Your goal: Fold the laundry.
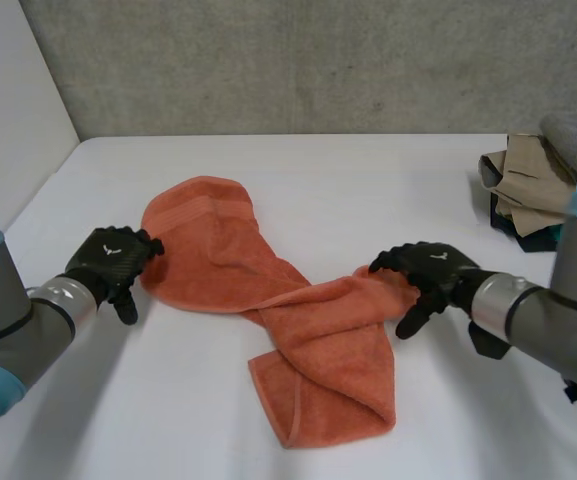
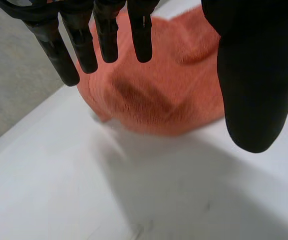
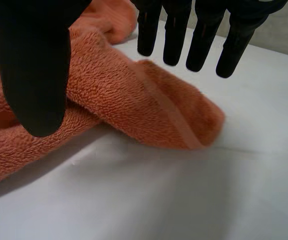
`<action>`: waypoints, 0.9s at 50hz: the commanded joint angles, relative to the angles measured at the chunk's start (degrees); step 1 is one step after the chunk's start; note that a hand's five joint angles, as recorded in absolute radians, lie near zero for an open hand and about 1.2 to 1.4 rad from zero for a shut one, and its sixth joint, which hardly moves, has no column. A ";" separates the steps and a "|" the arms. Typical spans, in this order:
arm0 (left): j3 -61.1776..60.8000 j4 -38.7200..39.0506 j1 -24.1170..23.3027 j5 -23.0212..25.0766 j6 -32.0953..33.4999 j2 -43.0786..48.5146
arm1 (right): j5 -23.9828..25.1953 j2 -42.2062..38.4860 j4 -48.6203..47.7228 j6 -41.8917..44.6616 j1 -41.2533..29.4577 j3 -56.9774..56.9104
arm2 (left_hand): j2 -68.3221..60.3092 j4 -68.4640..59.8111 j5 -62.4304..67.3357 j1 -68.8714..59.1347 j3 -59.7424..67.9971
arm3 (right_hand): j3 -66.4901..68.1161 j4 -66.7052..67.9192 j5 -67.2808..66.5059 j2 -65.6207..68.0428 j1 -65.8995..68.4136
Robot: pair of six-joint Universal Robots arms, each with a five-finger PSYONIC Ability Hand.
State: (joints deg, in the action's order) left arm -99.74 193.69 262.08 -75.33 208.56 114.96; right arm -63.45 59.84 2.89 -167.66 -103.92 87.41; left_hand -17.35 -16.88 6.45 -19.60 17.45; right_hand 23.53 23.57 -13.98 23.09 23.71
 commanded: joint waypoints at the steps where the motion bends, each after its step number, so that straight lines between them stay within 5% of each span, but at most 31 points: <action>1: 4.90 0.29 1.15 4.14 2.46 6.85 | -1.33 -3.76 -4.90 0.23 -2.07 -1.81 | -1.78 -2.24 2.68 0.48 1.68 | 32.55 32.51 -32.10 32.98 32.37; 3: 6.13 0.46 1.15 4.23 2.46 7.82 | -2.64 -3.76 -7.00 0.40 -2.25 -1.55 | -3.96 -4.43 4.86 -1.70 3.86 | 56.34 56.30 -55.89 56.77 56.16; 26: 15.27 5.39 -3.06 4.31 2.29 15.82 | -5.46 0.28 -11.15 2.86 -2.34 3.38 | -23.30 -23.77 24.20 -21.05 23.20 | 56.47 56.43 -56.02 56.91 56.29; 30: 17.03 5.39 -3.50 3.88 2.29 16.79 | -5.81 0.46 -11.06 4.27 -1.99 3.29 | -42.75 -43.22 43.65 -40.49 42.65 | 56.47 56.43 -56.02 56.91 56.29; 31: 17.73 5.39 -3.50 3.53 2.29 16.70 | -6.07 0.63 -10.97 4.62 -1.90 3.29 | -62.46 -62.92 63.36 -60.20 62.36 | 56.47 56.43 -56.02 56.91 56.29; 34: 18.27 5.13 -3.59 3.17 2.02 16.35 | -7.39 3.70 -10.80 6.02 -1.64 2.94 | -62.65 -63.12 63.55 -60.40 62.55 | 56.47 56.43 -56.02 56.91 56.29; 45: 7.90 1.61 -7.81 -0.43 -0.96 -14.03 | -13.89 24.09 -0.27 26.58 -1.46 -0.57 | -62.65 -63.12 63.55 -60.40 62.55 | 56.47 56.43 -56.02 56.91 56.29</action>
State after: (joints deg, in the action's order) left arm -86.09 196.78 256.92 -74.49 209.25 117.41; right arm -73.63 73.72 -4.96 -152.69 -105.39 89.34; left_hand -68.25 -68.47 55.38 -66.42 67.67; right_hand 67.85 68.58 -55.48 67.41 63.16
